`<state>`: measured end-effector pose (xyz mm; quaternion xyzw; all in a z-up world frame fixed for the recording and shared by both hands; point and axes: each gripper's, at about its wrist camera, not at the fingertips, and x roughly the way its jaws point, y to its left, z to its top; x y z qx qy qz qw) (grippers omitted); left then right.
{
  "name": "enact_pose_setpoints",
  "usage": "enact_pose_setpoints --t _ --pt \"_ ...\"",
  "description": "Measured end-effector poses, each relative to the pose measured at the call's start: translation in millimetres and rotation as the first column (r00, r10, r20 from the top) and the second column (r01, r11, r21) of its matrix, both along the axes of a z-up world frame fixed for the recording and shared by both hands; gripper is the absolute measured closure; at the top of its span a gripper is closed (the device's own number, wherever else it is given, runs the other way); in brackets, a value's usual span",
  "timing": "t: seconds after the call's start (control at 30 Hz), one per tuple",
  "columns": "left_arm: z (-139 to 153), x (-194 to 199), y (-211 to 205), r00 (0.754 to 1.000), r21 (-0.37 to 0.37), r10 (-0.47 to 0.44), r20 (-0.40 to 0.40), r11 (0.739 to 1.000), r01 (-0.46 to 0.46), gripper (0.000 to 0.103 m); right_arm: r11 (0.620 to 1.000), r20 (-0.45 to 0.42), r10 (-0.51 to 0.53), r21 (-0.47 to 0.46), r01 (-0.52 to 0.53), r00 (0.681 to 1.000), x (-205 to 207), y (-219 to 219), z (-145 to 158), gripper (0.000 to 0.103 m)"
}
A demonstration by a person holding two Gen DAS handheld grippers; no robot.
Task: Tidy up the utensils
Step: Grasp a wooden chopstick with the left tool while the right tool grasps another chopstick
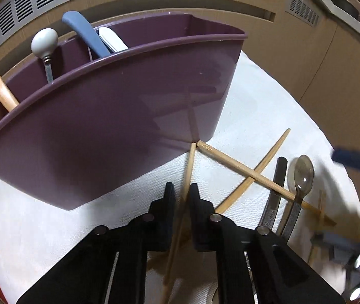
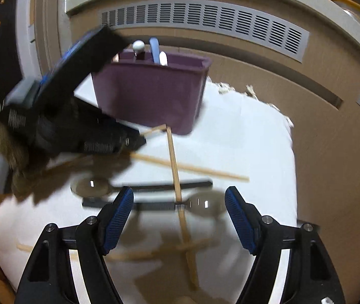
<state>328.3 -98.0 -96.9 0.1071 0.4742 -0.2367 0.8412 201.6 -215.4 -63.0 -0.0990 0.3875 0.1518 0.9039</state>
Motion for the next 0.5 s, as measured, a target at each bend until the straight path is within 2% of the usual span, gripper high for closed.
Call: enact_pose_setpoints --t 0.13,0.2,0.27,0.3,0.37,0.5 --pt "3.4 -5.8 16.9 0.999 -0.026 0.047 0.015 0.999 -0.047 0.094 0.999 -0.074 0.037 0.022 -0.036 0.997 36.1 3.1 1.2 0.034" --pt "7.2 -11.4 29.4 0.998 -0.058 0.067 0.012 0.996 -0.066 0.095 0.999 -0.084 0.045 0.005 -0.045 0.995 48.8 7.6 -1.0 0.041" --pt "13.8 -19.6 44.7 0.996 -0.089 0.085 0.022 0.993 -0.083 0.096 0.999 -0.098 0.047 -0.005 -0.048 0.994 59.9 11.7 -3.5 0.057" --pt "17.6 -24.3 50.2 0.995 -0.105 0.092 0.027 0.990 -0.089 0.096 0.999 -0.115 0.051 -0.005 -0.052 0.992 66.7 14.2 -5.8 0.060" --pt "24.9 -31.9 60.3 0.994 -0.140 0.108 0.035 0.985 -0.102 0.096 0.999 -0.143 0.051 -0.012 -0.053 0.988 76.6 19.6 -11.4 0.074" --pt "31.0 -47.4 76.7 0.992 -0.191 0.120 0.031 0.975 -0.112 0.096 0.999 -0.198 0.033 -0.030 -0.040 0.980 92.7 26.6 -25.6 0.077"
